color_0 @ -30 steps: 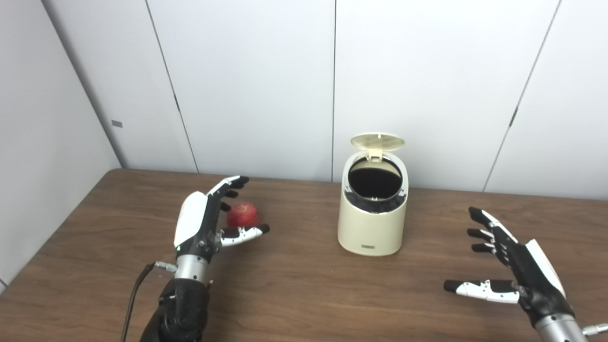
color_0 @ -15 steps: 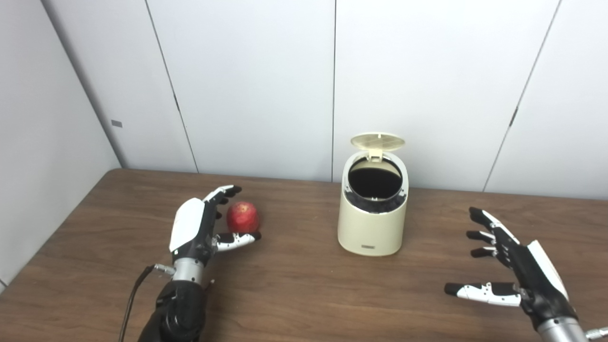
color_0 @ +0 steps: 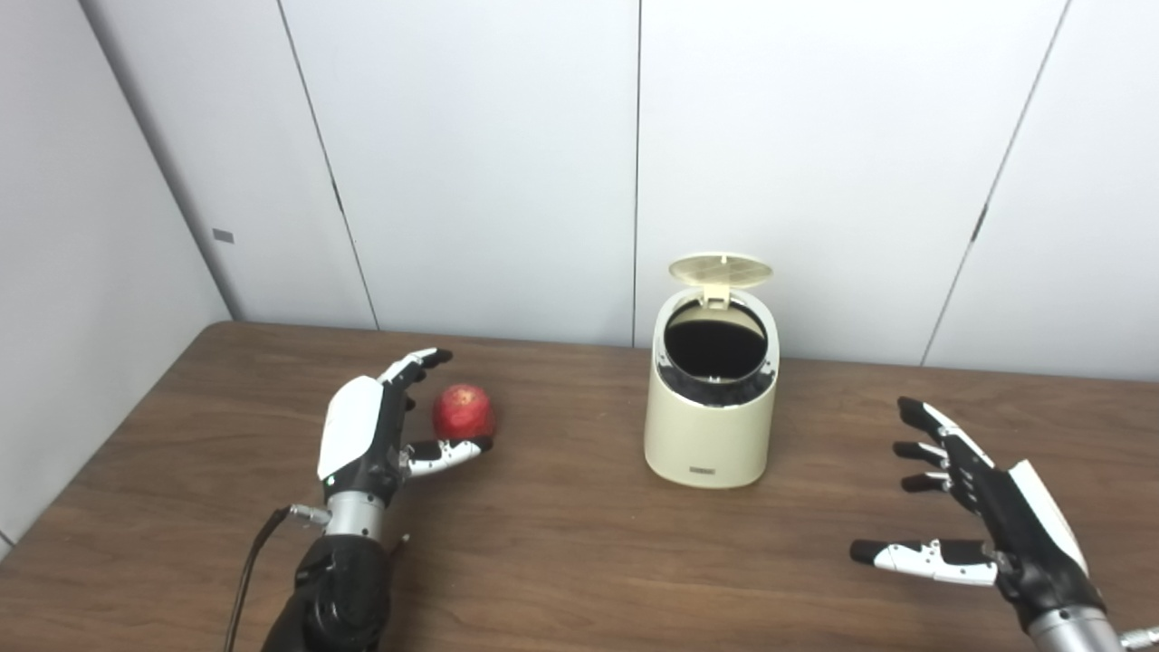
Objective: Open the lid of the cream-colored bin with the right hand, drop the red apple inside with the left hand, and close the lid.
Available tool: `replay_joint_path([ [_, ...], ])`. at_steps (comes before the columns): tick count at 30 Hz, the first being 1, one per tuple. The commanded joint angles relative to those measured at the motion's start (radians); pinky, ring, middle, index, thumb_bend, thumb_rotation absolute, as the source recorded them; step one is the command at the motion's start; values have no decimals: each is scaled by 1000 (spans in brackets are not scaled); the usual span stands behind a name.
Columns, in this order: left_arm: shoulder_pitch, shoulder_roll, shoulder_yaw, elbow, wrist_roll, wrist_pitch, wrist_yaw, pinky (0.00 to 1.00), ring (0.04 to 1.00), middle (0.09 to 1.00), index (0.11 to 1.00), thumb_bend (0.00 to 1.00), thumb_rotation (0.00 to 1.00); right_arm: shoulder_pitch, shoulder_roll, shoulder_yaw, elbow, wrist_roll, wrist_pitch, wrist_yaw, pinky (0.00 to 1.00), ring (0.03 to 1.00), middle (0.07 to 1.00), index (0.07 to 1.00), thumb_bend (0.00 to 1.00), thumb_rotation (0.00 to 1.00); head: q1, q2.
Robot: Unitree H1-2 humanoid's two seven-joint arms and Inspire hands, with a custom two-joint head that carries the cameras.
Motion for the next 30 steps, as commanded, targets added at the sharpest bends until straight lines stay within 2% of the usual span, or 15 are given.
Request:
replay_joint_path([
  [1, -41, 17, -3, 3, 13, -10, 29, 652, 791, 810, 798, 813, 151, -24, -19, -4, -26, 6, -18, 1, 667, 811, 907, 902, 748, 145, 2, 2],
  [3, -42, 16, -5, 14, 14, -10, 33, 657, 791, 807, 798, 816, 162, -20, -20, -3, -35, 2, -7, 3, 673, 812, 908, 902, 743, 157, 3, 2],
  [11, -56, 18, -14, 58, 20, 8, 35, 672, 799, 807, 804, 831, 169, -16, -26, -5, -53, 7, 1, 5, 680, 810, 907, 894, 733, 103, -1, 6],
  [14, -65, 21, -22, 76, 28, 23, 32, 675, 803, 812, 810, 830, 183, -13, -28, -5, -60, 6, 4, 8, 663, 808, 907, 893, 736, 144, -3, 8],
  [16, -71, 25, -30, 91, 35, 32, 33, 664, 801, 818, 815, 827, 192, -10, -28, -5, -69, 4, 9, 11, 663, 805, 905, 891, 731, 138, -4, 8],
  [30, -115, 23, -54, 193, 10, 22, 54, 674, 802, 811, 821, 831, 188, 8, -31, -16, -73, 4, -1, 13, 656, 796, 906, 884, 711, 98, -15, 19],
])
